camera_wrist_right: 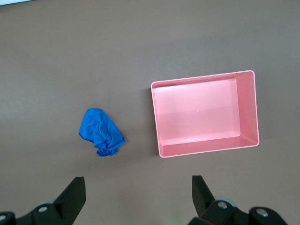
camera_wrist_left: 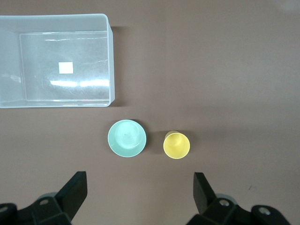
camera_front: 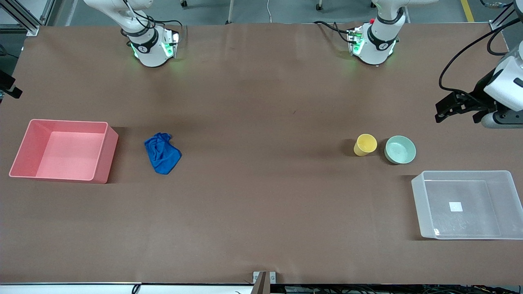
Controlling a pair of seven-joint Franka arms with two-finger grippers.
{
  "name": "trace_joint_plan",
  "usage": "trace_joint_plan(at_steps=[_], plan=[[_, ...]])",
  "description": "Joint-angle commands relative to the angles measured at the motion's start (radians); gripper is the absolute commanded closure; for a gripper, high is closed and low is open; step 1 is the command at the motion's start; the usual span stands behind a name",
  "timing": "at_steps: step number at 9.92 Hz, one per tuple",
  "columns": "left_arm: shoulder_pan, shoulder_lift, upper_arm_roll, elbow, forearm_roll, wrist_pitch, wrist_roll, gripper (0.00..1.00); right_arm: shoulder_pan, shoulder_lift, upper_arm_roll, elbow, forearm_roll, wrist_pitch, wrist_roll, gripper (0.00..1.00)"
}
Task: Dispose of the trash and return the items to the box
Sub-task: 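Reach the right gripper to the blue cloth while the left gripper reaches the bowl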
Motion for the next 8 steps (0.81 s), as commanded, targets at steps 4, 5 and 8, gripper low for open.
trace_joint_plan(at_steps=[4, 5, 8], plan=[[0.007, 0.029, -0.007, -0.029, -0.024, 0.017, 0.014, 0.00, -0.005, -0.011, 0.003, -0.002, 0.013, -0.009, -0.006, 0.00], [0.005, 0.035, -0.005, -0.035, -0.033, 0.046, 0.017, 0.00, -0.006, -0.011, 0.003, -0.002, 0.013, -0.009, -0.006, 0.00], [0.011, 0.078, -0.004, -0.117, -0.027, 0.158, 0.014, 0.00, -0.006, -0.011, 0.003, -0.002, 0.013, -0.009, -0.006, 0.00]])
